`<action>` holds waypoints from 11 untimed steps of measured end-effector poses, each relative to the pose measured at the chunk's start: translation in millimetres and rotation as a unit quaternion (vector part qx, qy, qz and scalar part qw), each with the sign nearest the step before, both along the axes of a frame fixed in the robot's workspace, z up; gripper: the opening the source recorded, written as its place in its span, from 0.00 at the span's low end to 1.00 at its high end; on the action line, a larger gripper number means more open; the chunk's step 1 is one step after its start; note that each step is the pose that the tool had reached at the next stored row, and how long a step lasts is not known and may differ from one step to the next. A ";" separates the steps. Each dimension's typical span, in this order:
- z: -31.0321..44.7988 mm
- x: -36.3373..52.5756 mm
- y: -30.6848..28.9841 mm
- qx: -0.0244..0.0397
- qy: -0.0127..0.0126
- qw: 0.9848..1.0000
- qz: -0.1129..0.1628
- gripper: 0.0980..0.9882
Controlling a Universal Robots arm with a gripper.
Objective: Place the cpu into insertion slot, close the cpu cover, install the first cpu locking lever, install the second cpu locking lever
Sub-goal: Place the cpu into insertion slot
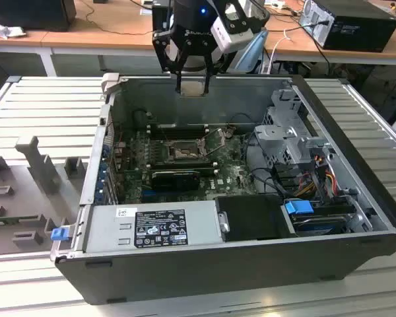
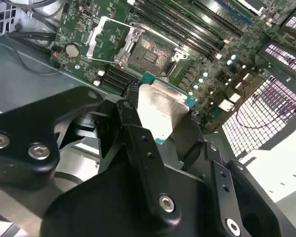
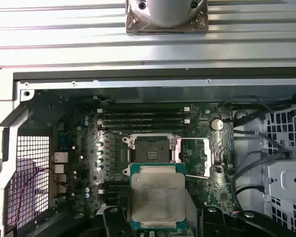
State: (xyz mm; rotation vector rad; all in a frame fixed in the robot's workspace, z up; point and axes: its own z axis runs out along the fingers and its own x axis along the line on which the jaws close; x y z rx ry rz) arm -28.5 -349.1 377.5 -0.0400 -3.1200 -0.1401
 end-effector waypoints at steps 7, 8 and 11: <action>-1.3 -0.1 0.0 0.000 0.000 0.998 -0.055 0.48; -2.0 -0.1 0.0 0.000 0.000 0.998 -0.055 0.48; -2.7 -0.1 -0.1 -0.001 0.000 0.998 -0.062 0.48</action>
